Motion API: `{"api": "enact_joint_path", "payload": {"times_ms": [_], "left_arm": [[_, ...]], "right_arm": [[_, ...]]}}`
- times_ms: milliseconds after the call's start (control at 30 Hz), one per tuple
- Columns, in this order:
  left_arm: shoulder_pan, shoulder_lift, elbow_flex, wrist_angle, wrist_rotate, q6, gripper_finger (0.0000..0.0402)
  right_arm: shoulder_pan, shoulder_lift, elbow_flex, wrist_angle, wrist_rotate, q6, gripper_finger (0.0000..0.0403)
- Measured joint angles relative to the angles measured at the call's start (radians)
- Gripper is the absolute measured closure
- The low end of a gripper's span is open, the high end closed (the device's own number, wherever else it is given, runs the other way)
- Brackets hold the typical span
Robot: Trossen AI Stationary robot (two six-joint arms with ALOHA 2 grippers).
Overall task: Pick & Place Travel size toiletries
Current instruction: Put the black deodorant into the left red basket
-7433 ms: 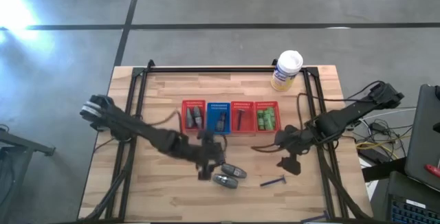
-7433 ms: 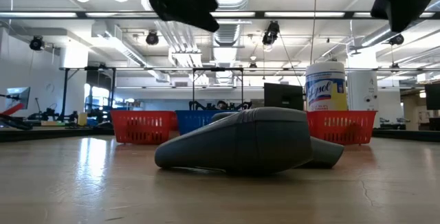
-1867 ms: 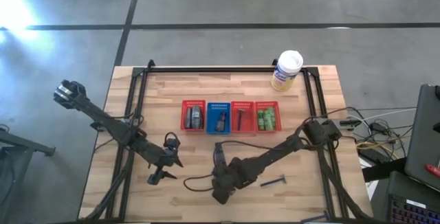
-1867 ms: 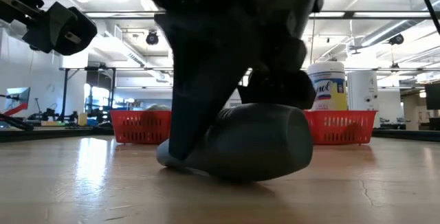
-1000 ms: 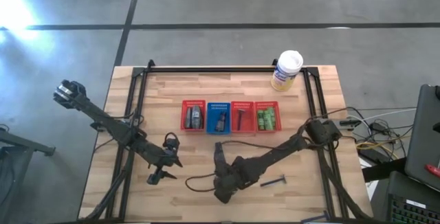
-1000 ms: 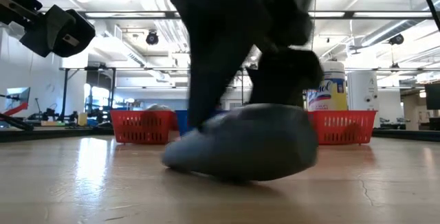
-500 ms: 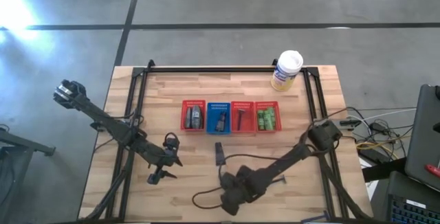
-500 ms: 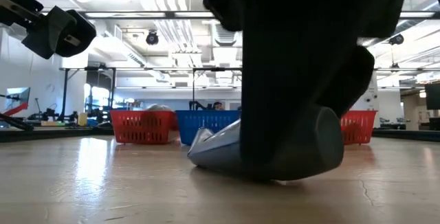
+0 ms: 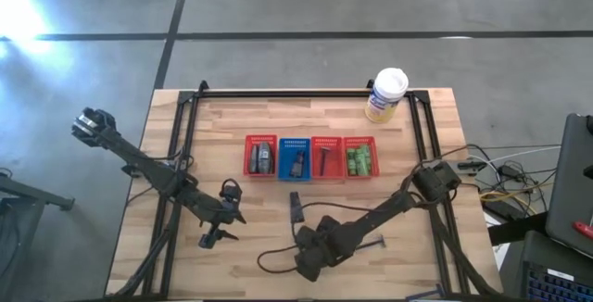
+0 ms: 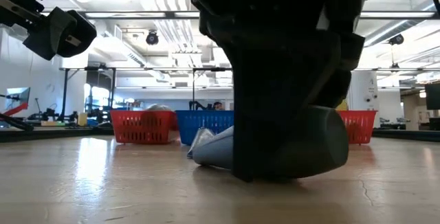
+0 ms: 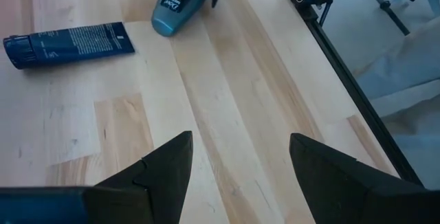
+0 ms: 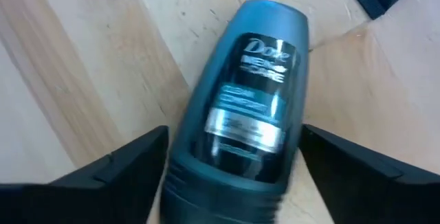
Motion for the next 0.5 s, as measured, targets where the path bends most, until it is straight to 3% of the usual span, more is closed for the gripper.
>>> {"api": "enact_joint_path", "payload": {"times_ms": [233, 367, 500], "left_arm": [[0.000, 0.000, 0.000, 0.003, 0.000, 0.063, 0.0154], [0.000, 0.000, 0.000, 0.006, 0.000, 0.171, 0.0154], [-0.001, 0.001, 0.012, 0.049, -0.018, 0.421, 0.0154]], "right_arm": [[-0.006, -0.010, 0.003, -0.028, -0.072, -0.010, 0.0199], [-0.017, -0.048, 0.020, -0.014, -0.138, -0.033, 0.0199], [-0.054, -0.157, 0.029, 0.041, -0.220, -0.060, 0.0199]]}}
